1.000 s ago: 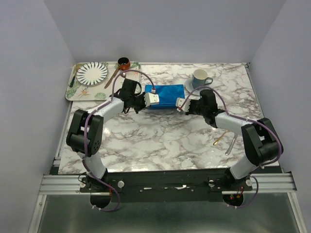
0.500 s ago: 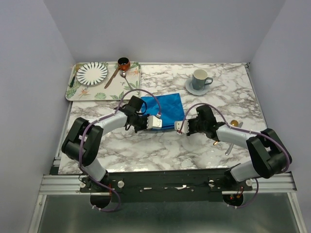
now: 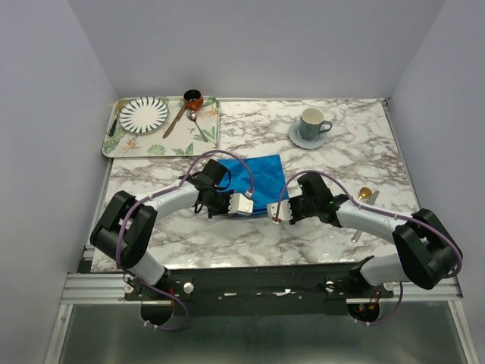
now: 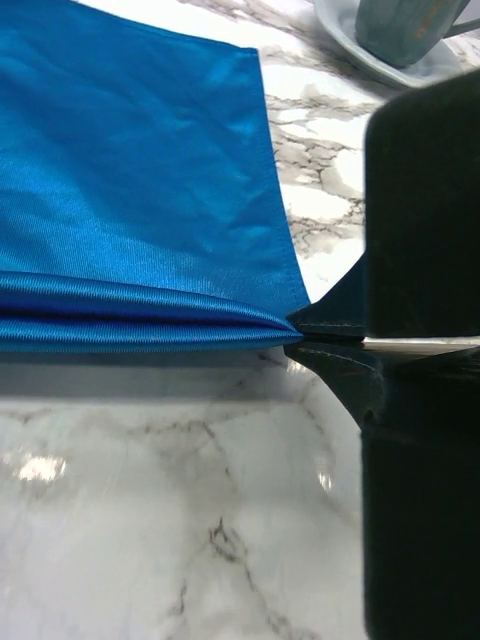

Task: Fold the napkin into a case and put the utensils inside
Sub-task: Turn over the upper triangle folded napkin at the center of the board.

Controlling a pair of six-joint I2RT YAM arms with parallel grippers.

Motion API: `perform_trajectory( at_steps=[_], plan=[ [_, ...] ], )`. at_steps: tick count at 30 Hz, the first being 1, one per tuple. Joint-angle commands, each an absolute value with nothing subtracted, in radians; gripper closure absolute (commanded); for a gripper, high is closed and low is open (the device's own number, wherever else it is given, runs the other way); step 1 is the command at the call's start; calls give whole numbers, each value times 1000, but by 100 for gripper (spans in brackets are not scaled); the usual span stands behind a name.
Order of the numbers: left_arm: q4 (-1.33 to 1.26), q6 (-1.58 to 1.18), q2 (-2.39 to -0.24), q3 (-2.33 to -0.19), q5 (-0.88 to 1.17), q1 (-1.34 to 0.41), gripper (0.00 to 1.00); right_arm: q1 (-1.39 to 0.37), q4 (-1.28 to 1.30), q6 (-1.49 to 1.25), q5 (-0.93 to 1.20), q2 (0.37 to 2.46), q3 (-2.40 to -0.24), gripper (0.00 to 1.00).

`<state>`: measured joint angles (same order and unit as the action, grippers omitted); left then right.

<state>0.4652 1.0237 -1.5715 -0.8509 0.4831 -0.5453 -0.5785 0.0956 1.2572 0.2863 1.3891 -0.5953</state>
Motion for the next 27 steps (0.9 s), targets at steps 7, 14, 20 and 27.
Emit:
perform_trajectory(
  at_steps=[7, 14, 20, 27],
  plan=[
    [595, 1014, -1523, -784, 440, -554, 100, -655, 285, 1158, 175, 1338, -561, 99],
    [603, 1015, -1516, -776, 454, -554, 96, -683, 313, 1147, 176, 1339, -564, 97],
    [632, 994, -1496, -799, 488, -555, 57, -686, 366, 1106, 176, 1330, -592, 63],
    [728, 986, -1428, -842, 551, -542, 44, -684, 477, 1019, 212, 1229, -656, 25]
  ],
)
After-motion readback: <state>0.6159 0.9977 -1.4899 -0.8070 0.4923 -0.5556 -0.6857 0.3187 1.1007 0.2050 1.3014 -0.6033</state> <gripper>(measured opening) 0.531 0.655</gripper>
